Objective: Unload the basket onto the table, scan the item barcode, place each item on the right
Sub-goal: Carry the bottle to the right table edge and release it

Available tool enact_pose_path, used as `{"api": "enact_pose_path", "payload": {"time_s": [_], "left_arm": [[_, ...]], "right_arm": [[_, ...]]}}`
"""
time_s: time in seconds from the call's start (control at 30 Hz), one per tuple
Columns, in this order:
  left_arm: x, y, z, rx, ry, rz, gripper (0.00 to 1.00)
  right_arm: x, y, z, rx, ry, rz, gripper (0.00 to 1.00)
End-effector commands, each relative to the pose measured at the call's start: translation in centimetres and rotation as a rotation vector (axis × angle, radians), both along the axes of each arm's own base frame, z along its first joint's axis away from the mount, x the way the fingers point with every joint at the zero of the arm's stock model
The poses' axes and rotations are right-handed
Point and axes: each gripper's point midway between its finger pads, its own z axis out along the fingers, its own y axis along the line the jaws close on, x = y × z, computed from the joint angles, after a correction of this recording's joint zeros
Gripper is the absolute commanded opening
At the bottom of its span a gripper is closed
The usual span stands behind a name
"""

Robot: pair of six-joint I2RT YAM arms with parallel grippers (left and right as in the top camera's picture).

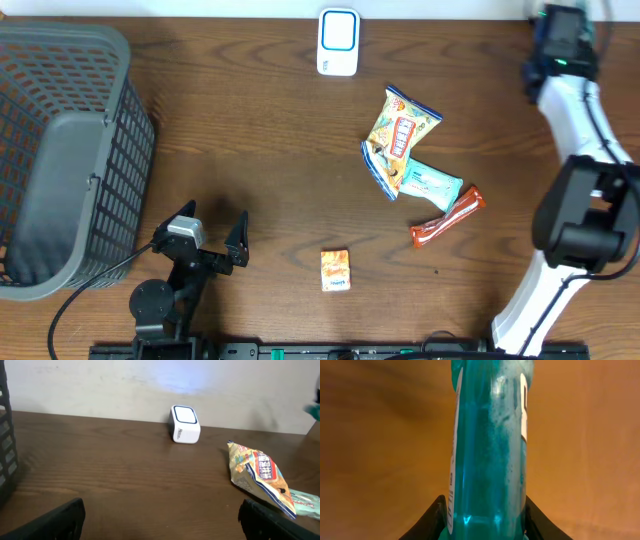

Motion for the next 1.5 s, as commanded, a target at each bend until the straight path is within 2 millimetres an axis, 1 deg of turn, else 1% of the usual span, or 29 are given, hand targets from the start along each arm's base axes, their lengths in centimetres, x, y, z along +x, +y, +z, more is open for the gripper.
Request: {"api": "enact_pose_path", "payload": {"time_s": [0.0, 0.1, 0.13, 0.23, 0.27, 0.33, 0.43, 0.53, 0.57, 0.63, 0.77, 0.93, 0.97, 1.0, 1.03, 1.1, 1.17, 1.2, 1.27, 1.33, 1.4, 1.47], "left_arm": [[0.0, -0.2, -1.7, -0.005, 0.042, -0.015, 0.98], [-0.1, -0.2, -1.7, -0.004, 0.042, -0.015, 0.98], [0.0, -0.2, -1.7, -0.005, 0.042, -0.015, 0.98], [0.0, -0.2, -1.7, -0.004, 0.042, -0.015, 0.98], [-0.1, -0.2, -1.7, -0.005, 0.042, -0.015, 0.98], [-0.1, -0.2, -1.7, -0.004, 0.042, -0.015, 0.98], [0.0, -0.2, -1.7, -0.005, 0.042, -0.015, 0.98], [-0.1, -0.2, -1.7, -0.004, 0.042, -0.015, 0.98], [0.0, -0.2, -1.7, -0.005, 0.042, -0.015, 0.98], [-0.1, -0.2, -1.7, -0.004, 0.042, -0.015, 0.98], [0.0, -0.2, -1.7, -0.004, 0.042, -0.015, 0.98], [-0.1, -0.2, -1.7, -0.005, 0.042, -0.015, 0.98], [-0.1, -0.2, -1.7, -0.004, 0.042, -0.015, 0.98], [0.0, -0.2, -1.7, -0.005, 0.042, -0.015, 0.98], [-0.1, -0.2, -1.7, -0.004, 0.042, -0.015, 0.98], [0.0, -0.2, -1.7, -0.005, 0.042, -0.015, 0.98], [-0.1, -0.2, -1.7, -0.004, 0.042, -0.015, 0.98], [-0.1, -0.2, -1.7, -0.004, 0.042, -0.015, 0.98], [-0.1, -0.2, -1.7, -0.004, 0.042, -0.015, 0.98], [-0.1, -0.2, -1.7, -0.005, 0.042, -0.015, 0.98], [0.0, -0.2, -1.7, -0.004, 0.042, -0.015, 0.98], [-0.1, -0.2, -1.7, -0.005, 0.042, -0.015, 0.98]], "right_arm": [[-2.2, -4.3, -1.3, 0.089, -0.071, -0.104, 0.01], [-4.8, -7.6, -3.7, 0.154, -0.083, -0.182, 0.01], [-5.9, -8.8, -4.8, 0.174, -0.076, -0.203, 0.01], [-8.6, -11.5, -7.2, 0.213, -0.093, -0.272, 0.01], [-9.4, -12.3, -7.8, 0.231, -0.121, -0.304, 0.01], [-10.3, -13.2, -8.7, 0.283, -0.158, -0.33, 0.01], [-10.6, -14.0, -9.8, 0.383, -0.219, -0.323, 0.01], [-9.9, -14.0, -9.9, 0.462, -0.282, -0.282, 0.01], [-9.8, -14.0, -9.8, 0.467, -0.293, -0.286, 0.03], [-9.6, -14.0, -9.8, 0.483, -0.317, -0.296, 0.1], [-9.1, -13.3, -9.9, 0.524, -0.326, -0.268, 0.35], [-9.2, -12.8, -9.6, 0.536, -0.32, -0.27, 0.5], [-9.3, -12.7, -9.4, 0.537, -0.319, -0.271, 0.54], [-9.4, -12.7, -9.1, 0.537, -0.318, -0.271, 0.78], [-9.5, -12.6, -8.6, 0.536, -0.32, -0.27, 0.9], [-9.6, -12.5, -7.4, 0.534, -0.334, -0.271, 0.99], [-9.4, -12.1, -5.5, 0.552, -0.389, -0.281, 0.99], [-9.1, -11.5, -4.1, 0.582, -0.428, -0.266, 0.99], [-7.7, -9.2, -0.7, 0.692, -0.52, -0.173, 0.99], [-6.3, -5.9, 3.3, 0.848, -0.62, -0.059, 0.99], [-5.4, -1.7, 7.5, 1.045, -0.706, 0.064, 0.99], [-5.2, 2.2, 10.3, 1.219, -0.737, 0.137, 0.99]]}}
